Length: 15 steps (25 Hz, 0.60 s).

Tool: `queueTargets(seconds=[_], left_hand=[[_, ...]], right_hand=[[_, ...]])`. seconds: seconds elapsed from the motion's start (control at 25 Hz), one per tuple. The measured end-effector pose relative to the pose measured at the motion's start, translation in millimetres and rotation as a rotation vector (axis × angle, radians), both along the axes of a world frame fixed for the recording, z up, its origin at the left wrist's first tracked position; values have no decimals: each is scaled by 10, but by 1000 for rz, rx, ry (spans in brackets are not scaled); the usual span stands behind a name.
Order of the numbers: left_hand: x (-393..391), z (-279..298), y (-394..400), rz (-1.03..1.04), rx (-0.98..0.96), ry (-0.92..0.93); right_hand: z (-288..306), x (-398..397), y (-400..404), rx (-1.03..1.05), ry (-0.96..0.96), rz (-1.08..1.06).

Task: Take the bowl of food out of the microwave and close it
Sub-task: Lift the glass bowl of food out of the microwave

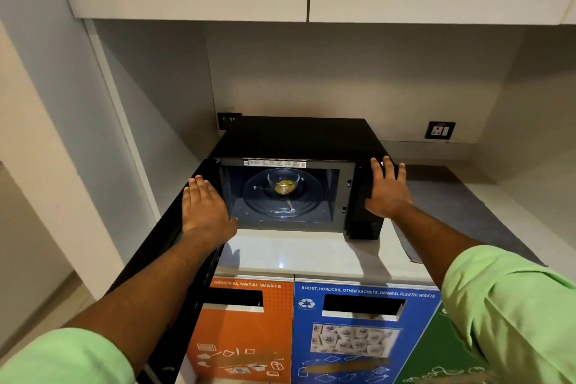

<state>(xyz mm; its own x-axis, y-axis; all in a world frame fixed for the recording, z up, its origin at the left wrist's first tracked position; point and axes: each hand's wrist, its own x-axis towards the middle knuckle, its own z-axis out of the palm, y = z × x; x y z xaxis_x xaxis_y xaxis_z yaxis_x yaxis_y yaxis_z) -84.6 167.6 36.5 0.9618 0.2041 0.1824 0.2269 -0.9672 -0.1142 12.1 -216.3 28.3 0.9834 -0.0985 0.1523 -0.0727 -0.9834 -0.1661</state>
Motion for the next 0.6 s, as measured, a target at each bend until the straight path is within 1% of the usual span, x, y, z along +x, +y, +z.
queueTargets(seconds=[0.12, 0.2, 0.32, 0.44, 0.52, 0.6], left_hand=[[0, -45, 11, -2, 19, -14], [-5, -76, 26, -21, -24, -56], [-8, -180, -56, -98, -147, -116], [-17, -389, -255, -139, -330, -86], [3, -524, -385, -125, -451, -28], [55, -619, -488, -135, -520, 3]], right_hand=[[-16, -30, 0, 42, -13, -8], [-46, -76, 24, 52, -35, -18], [-112, -198, 132, 80, -86, -39], [-284, -392, 374, 188, -209, -33], [-454, -525, 560, 270, -305, 30], [-591, -583, 712, 364, -284, 156]])
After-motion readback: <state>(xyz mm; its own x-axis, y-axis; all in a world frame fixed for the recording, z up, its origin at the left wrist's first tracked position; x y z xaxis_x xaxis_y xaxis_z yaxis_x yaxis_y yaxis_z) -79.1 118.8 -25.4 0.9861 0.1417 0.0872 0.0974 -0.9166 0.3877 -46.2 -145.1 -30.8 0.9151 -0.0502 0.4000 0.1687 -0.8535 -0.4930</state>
